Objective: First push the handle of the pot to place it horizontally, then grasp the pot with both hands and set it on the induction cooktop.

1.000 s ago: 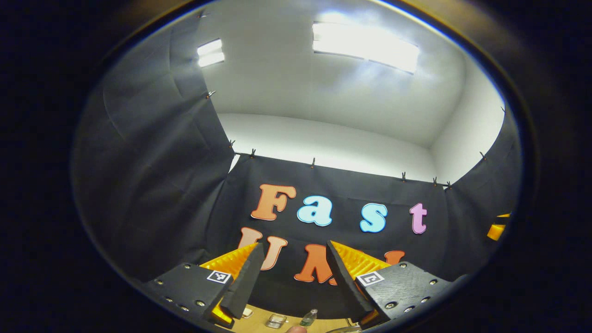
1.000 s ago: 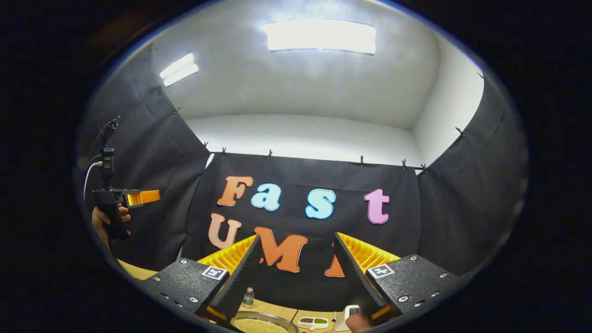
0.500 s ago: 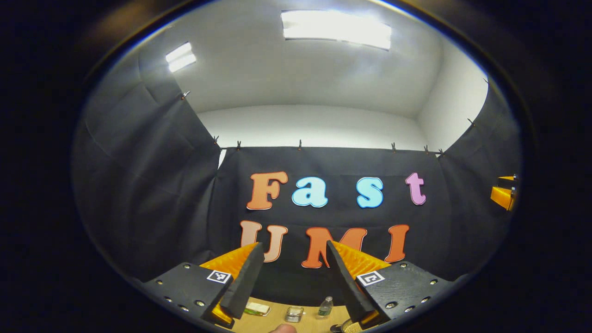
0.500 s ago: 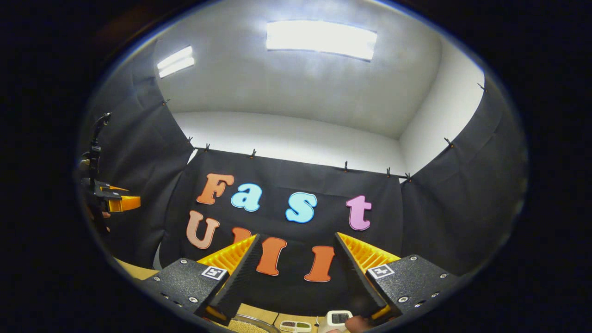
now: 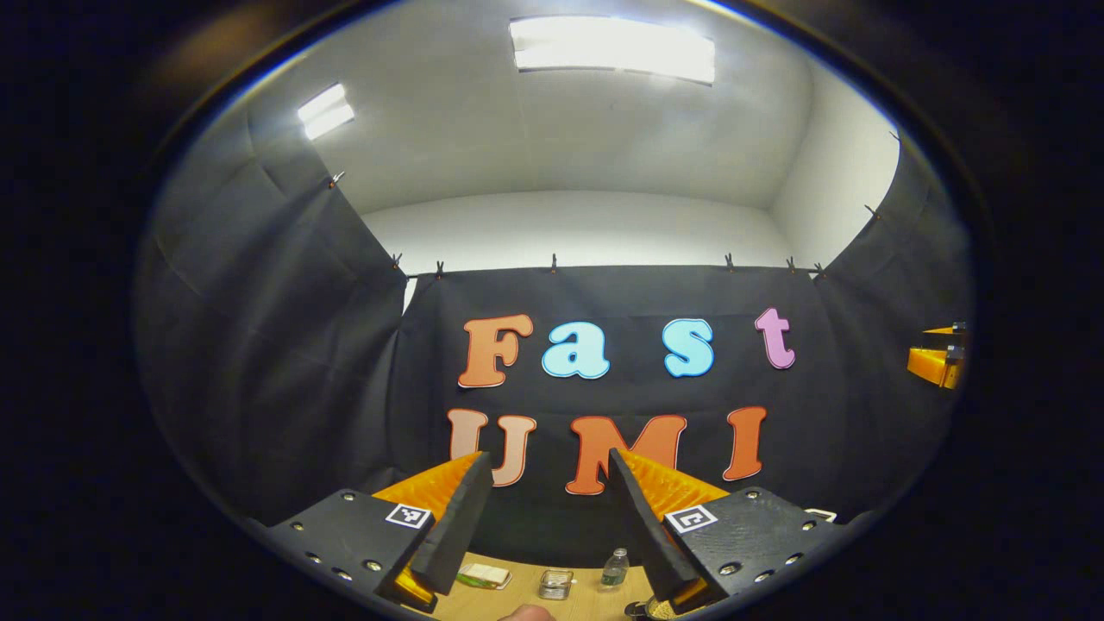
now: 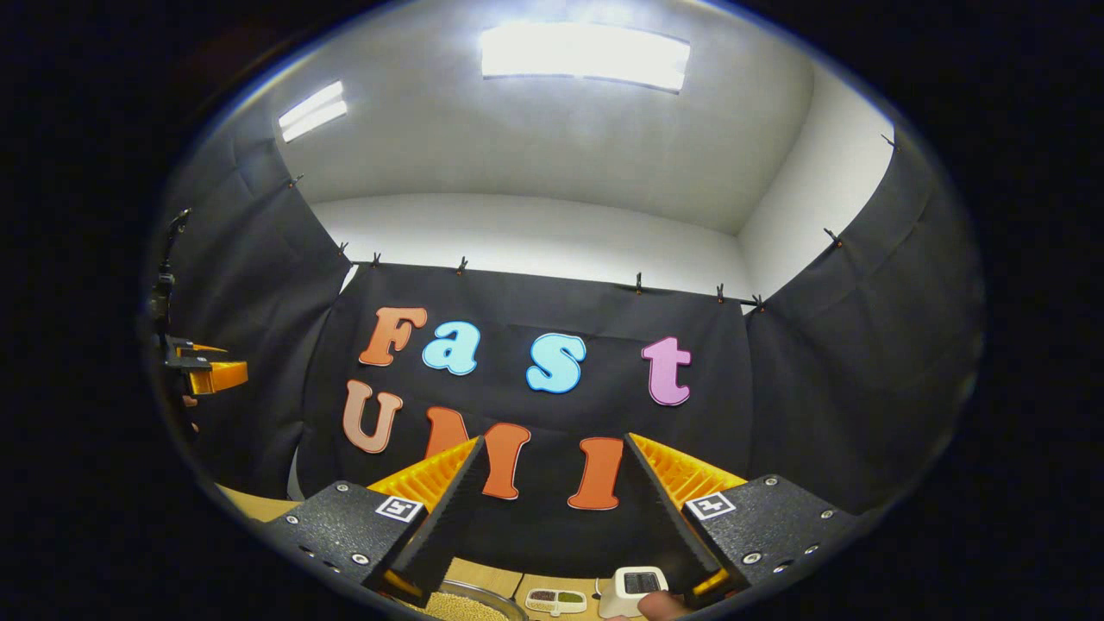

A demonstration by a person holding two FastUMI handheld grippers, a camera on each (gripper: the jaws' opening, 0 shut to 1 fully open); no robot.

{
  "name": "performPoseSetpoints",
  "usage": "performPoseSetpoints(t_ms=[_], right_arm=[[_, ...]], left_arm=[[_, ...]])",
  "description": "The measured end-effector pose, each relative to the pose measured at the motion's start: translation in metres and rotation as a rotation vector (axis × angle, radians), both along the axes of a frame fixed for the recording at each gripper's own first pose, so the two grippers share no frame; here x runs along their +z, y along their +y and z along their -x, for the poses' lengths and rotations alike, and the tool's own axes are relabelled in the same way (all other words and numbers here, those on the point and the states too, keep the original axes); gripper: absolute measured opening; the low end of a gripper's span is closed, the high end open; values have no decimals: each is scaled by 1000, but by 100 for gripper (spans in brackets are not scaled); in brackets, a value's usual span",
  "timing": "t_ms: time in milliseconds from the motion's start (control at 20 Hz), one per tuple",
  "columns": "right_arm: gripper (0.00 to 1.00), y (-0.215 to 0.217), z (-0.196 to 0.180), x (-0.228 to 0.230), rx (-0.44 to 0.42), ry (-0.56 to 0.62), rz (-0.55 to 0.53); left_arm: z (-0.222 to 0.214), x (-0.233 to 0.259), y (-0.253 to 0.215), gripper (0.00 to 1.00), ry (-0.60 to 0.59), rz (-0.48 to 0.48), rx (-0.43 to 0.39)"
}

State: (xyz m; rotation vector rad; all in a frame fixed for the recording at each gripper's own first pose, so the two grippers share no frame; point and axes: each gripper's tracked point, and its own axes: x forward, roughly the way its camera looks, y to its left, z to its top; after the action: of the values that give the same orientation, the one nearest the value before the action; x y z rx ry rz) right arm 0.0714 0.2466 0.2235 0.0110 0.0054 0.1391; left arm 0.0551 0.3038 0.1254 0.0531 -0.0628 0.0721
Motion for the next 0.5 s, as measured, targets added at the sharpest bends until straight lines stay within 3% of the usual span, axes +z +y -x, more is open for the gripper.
performPoseSetpoints(t_ms=[300,500], right_arm=[[95,5,-1,-19,17,37,-12],[95,13,-2,-33,36,69,-11]], left_arm=[[-3,-6,4,80,13,6,10],[10,-12,19,83,22,7,64]])
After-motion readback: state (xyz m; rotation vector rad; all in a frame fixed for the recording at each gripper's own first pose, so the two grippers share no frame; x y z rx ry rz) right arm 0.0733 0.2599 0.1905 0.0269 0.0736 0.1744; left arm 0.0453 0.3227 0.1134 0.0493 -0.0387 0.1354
